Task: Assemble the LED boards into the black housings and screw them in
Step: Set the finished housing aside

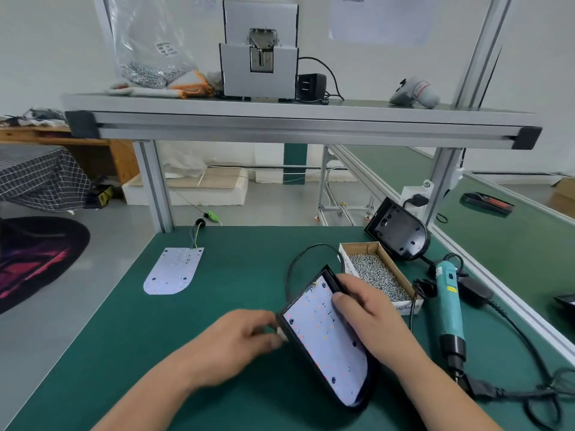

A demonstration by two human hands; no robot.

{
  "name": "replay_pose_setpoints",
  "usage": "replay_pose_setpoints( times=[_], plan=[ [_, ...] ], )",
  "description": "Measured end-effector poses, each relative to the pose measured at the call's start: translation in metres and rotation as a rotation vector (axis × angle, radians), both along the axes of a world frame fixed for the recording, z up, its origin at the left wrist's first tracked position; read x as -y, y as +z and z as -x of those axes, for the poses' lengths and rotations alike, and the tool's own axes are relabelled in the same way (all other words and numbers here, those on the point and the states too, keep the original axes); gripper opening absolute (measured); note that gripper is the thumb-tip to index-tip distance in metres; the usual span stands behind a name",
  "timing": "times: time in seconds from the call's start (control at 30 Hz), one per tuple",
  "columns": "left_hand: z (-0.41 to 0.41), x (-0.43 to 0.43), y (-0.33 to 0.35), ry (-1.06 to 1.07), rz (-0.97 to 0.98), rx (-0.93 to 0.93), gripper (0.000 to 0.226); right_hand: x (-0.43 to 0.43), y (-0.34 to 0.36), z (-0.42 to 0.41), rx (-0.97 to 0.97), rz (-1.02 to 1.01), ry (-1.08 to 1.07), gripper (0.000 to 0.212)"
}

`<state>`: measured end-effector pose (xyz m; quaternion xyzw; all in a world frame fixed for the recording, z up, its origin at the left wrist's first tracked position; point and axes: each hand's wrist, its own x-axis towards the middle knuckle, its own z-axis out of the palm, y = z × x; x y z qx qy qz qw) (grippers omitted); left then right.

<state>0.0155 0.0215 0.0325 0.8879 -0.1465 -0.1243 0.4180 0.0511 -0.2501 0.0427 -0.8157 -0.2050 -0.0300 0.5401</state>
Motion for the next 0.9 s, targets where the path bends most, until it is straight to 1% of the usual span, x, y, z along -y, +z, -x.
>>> replay_pose_setpoints(
  times=[0.07, 0.2, 0.3, 0.4, 0.5, 0.6, 0.67, 0.7, 0.8, 0.83, 0.9],
  plan=[
    [0.008, 0.012, -0.001, -0.099, 0.107, -0.048, 0.027, -0.003, -0.001, 0.000, 0.004, -0.063, -0.015, 0.022],
    [0.014, 0.032, -0.006, -0.157, 0.175, -0.018, 0.030, -0.006, -0.005, -0.001, -0.052, -0.077, 0.024, 0.023],
    [0.013, 0.036, -0.012, -0.151, 0.283, 0.008, 0.020, -0.003, -0.009, -0.002, -0.142, -0.035, 0.104, 0.023],
    [0.015, 0.035, -0.015, -0.104, 0.411, 0.038, 0.026, -0.003, -0.010, -0.002, -0.204, -0.002, 0.148, 0.034],
    [0.016, 0.037, -0.018, -0.019, 0.499, 0.095, 0.029, -0.001, -0.010, -0.004, -0.222, 0.013, 0.141, 0.037],
    [0.014, 0.041, -0.020, 0.071, 0.573, 0.115, 0.027, -0.001, -0.011, -0.002, -0.282, -0.105, 0.188, 0.030],
    [0.015, 0.045, -0.018, 0.080, 0.652, 0.070, 0.022, -0.003, -0.012, -0.001, -0.339, -0.238, 0.229, 0.028],
    [0.016, 0.047, -0.016, 0.089, 0.689, 0.042, 0.024, -0.004, -0.011, 0.000, -0.381, -0.316, 0.240, 0.028],
    [0.016, 0.053, -0.015, 0.097, 0.798, 0.008, 0.040, -0.004, -0.007, 0.002, -0.469, -0.479, 0.282, 0.032],
    [0.016, 0.054, -0.015, 0.086, 0.822, 0.009, 0.041, -0.004, -0.005, 0.003, -0.484, -0.513, 0.299, 0.034],
    [0.016, 0.055, -0.014, 0.084, 0.848, 0.003, 0.036, -0.002, -0.005, 0.005, -0.509, -0.566, 0.334, 0.041]
  ],
)
